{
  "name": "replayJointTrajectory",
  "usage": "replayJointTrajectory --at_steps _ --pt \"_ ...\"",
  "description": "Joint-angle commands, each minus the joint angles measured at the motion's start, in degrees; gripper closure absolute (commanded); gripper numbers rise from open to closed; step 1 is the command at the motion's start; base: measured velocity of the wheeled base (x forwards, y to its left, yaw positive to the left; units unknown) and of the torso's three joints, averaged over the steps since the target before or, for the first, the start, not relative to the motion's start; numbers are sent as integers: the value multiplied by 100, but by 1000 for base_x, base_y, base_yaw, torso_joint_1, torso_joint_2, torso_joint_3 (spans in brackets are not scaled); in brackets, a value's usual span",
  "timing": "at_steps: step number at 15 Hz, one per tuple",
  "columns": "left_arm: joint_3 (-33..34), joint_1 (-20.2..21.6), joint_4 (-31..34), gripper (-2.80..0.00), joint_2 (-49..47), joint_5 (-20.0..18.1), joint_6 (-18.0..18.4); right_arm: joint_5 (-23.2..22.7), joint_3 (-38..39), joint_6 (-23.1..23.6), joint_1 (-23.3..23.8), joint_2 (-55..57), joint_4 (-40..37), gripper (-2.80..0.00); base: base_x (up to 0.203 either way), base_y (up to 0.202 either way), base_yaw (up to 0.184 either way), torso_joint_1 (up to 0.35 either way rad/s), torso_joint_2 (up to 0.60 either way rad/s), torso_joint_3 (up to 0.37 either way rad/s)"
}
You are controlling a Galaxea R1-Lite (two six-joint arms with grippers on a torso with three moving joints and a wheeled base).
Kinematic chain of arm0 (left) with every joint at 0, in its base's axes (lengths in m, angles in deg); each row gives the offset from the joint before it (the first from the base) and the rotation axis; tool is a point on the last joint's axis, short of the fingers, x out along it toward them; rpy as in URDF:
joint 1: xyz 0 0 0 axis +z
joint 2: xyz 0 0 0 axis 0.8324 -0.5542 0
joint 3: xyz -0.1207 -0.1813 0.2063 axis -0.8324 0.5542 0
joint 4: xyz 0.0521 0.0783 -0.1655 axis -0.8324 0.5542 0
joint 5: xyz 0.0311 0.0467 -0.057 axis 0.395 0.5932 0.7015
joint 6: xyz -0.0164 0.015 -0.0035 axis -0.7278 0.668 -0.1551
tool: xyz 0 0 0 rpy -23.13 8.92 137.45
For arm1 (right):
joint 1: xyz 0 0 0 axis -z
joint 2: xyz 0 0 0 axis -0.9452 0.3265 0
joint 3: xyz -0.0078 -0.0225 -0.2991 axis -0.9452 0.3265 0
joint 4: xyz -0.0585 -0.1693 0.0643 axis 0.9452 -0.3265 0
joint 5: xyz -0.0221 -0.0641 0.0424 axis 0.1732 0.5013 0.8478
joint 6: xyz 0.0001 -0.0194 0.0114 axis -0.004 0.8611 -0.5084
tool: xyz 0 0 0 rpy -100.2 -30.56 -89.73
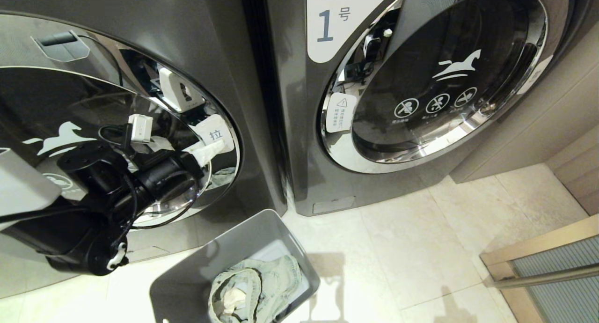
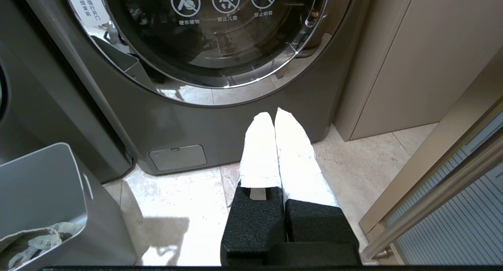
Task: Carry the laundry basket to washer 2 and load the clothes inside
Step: Open the lid of the washing machine
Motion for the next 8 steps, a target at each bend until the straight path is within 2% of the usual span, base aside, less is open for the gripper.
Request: replayJointTrajectory --at_steps 1,8 --pt "31 -52 -48 0 75 -68 -20 0 229 0 -6 6 13 0 0 0 0 0 0 0" --pt "509 -435 -48 0 495 -68 -18 0 229 0 -6 6 13 0 0 0 0 0 0 0"
